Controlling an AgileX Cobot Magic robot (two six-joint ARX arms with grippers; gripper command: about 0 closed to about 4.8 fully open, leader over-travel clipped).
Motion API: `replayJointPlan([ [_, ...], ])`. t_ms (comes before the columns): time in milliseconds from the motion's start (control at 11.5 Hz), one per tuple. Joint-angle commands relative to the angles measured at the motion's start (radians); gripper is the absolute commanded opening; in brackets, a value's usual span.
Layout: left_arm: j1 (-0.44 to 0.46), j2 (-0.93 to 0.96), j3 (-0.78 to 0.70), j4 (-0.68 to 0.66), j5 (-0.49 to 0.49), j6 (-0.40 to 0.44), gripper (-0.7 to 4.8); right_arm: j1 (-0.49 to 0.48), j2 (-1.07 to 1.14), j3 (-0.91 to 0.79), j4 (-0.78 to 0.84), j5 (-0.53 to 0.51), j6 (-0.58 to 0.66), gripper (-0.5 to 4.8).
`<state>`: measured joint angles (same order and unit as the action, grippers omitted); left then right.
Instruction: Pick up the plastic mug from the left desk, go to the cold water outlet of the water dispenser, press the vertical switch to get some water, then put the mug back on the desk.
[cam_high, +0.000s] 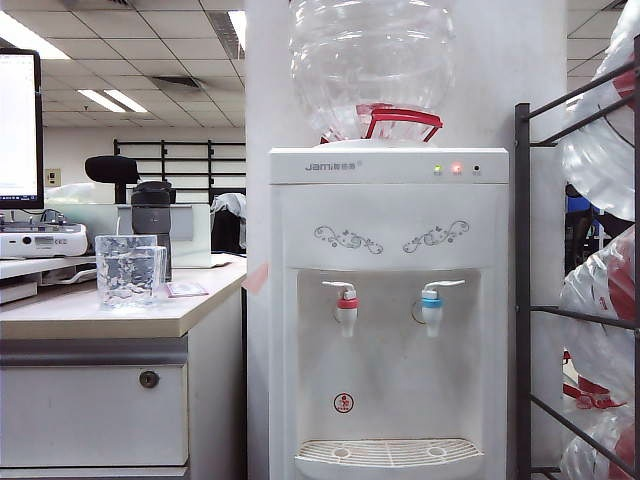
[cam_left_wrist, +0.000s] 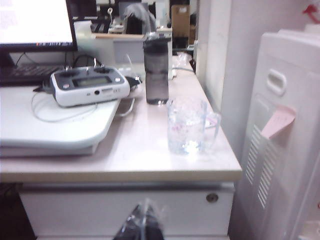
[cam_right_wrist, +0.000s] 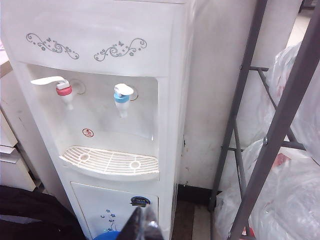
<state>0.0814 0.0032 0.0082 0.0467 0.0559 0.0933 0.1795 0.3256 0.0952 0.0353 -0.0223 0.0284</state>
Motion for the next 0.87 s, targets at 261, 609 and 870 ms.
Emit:
replayJointPlan([
  [261,0.000,-0.001,0.000,-0.032,-0.008,0.004,-0.04,0.001,-0.002,0.005,0.014,0.001,-0.003,-0.05],
  [609,0.000,-0.001,0.000,-0.032,-0.008,0.004,-0.04,-0.026,-0.208,-0.012,-0.001,0.002,-0.003,-0.05],
  [870,0.000,-0.001,0.000,-0.032,-0.008,0.004,-0.04,-0.135,-0.323,-0.087,0.003,-0.025,-0.002,-0.05],
])
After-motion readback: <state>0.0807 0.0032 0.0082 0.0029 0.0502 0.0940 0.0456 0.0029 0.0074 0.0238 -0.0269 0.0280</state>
